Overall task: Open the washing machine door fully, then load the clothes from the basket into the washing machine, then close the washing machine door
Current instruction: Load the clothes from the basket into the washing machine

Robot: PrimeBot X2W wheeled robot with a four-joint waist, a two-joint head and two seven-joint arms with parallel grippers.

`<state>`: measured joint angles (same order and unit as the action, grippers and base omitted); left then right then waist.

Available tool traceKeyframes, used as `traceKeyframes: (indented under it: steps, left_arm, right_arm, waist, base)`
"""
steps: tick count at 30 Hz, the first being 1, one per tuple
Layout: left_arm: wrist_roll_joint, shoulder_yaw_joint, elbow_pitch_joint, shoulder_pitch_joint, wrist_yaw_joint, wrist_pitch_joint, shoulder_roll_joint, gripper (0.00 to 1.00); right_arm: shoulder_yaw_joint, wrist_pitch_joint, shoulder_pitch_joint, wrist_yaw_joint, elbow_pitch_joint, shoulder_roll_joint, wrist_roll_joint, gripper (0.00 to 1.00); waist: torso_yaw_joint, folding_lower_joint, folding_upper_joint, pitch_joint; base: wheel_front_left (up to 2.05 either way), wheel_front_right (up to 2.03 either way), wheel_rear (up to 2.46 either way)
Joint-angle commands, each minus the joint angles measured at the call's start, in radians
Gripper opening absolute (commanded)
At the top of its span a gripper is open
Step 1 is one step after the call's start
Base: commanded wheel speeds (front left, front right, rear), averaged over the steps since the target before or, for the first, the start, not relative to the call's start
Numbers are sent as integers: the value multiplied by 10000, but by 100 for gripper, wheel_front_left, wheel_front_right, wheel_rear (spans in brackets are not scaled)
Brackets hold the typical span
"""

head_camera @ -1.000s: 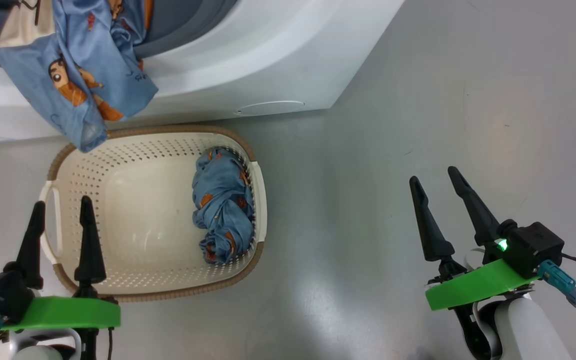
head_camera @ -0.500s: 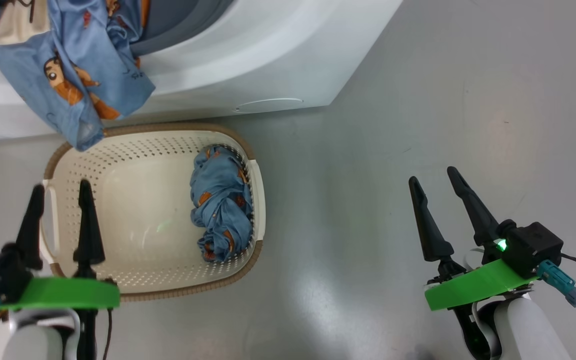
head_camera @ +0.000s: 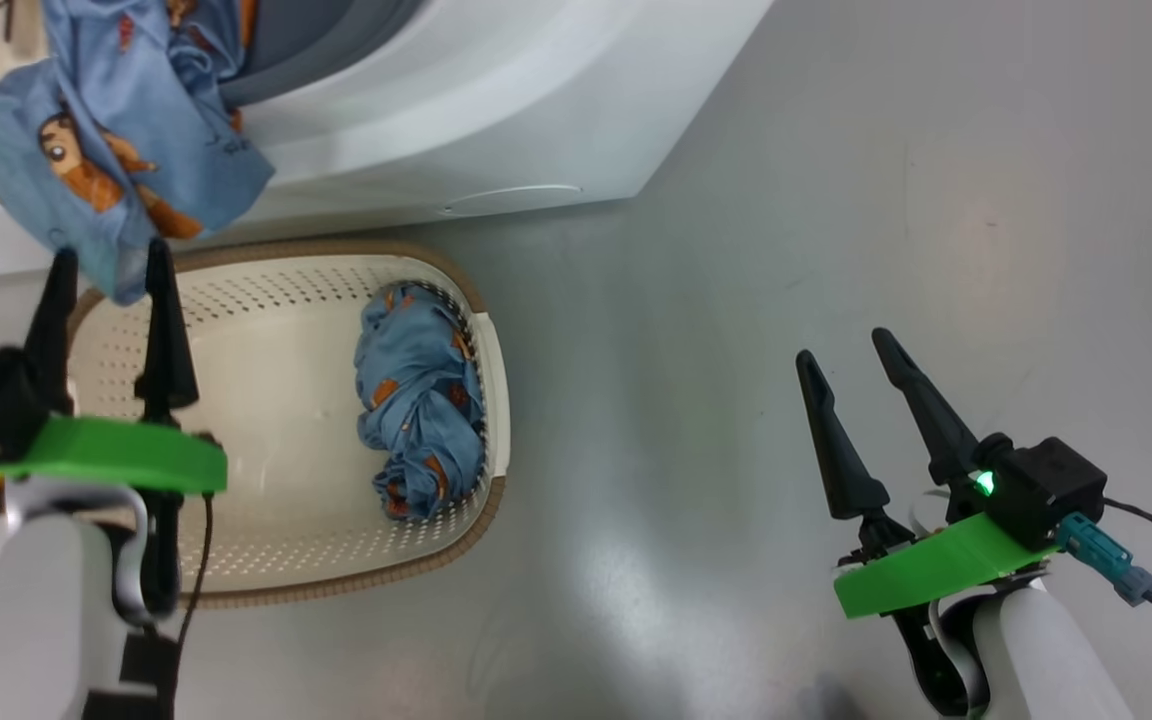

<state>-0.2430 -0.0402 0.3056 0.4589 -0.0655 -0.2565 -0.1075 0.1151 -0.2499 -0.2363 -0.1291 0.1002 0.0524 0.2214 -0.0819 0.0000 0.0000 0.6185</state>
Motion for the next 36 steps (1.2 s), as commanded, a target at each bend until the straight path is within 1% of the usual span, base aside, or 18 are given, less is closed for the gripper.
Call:
traceKeyframes:
  steps: [1,6,9,14,22,23,24,25,30,32,36]
  left_arm:
    - [65,-270,75,236,-45,-53,-318,100]
    - [97,-191,959,1067,-195,-53,-448,100]
    - [16,-198,1385,1518,-265,-53,-430,100]
    - [-278,-123,2214,2240,-423,-53,-402,100]
    - [-967,-458,3766,3753,-475,42,-498,100]
    - [-1057,-496,3876,3860,-488,35,-488,50]
    - [-1099,-486,3978,3938,-505,26,-504,21]
    - [-1062,-412,4049,3985,-524,14,-546,0]
    - [-1106,-238,4055,3863,-593,-37,-546,0]
    - [-1056,-224,3703,3644,-607,-45,-524,0]
    - [-608,45,2536,2903,-626,-49,-539,0]
  right_arm:
    - [279,-118,-11,-16,-174,-22,17,100]
    - [323,-118,-50,-16,-158,-22,59,100]
    - [345,-118,-68,-16,-132,-22,107,100]
    - [391,-118,-93,-16,-94,-22,238,100]
    - [433,-118,-99,-16,-13,-22,407,100]
    - [435,-118,-106,-16,1,-22,419,100]
    - [436,-118,-108,-16,19,-22,431,100]
    - [439,-118,-106,-16,39,-22,437,100]
    - [361,-118,-72,-16,88,-22,439,100]
    - [329,-118,-50,-16,100,-22,417,100]
    - [281,-118,-7,-16,141,-22,387,100]
  waist:
    - [-79,0,0,85]
    - [-241,0,0,278]
    - [-337,0,0,413]
    - [-504,0,0,620]
    - [-737,0,0,813]
    - [-745,0,0,813]
    - [-748,0,0,804]
    - [-744,0,0,786]
    - [-563,0,0,621]
    - [-448,0,0,527]
    - [-198,0,0,320]
  base:
    - [0,0,0]
    - [0,0,0]
    - [0,0,0]
    - [0,0,0]
    - [0,0,0]
    - [0,0,0]
    - [0,0,0]
    - [0,0,0]
    - [0,0,0]
    - [0,0,0]
    - [0,0,0]
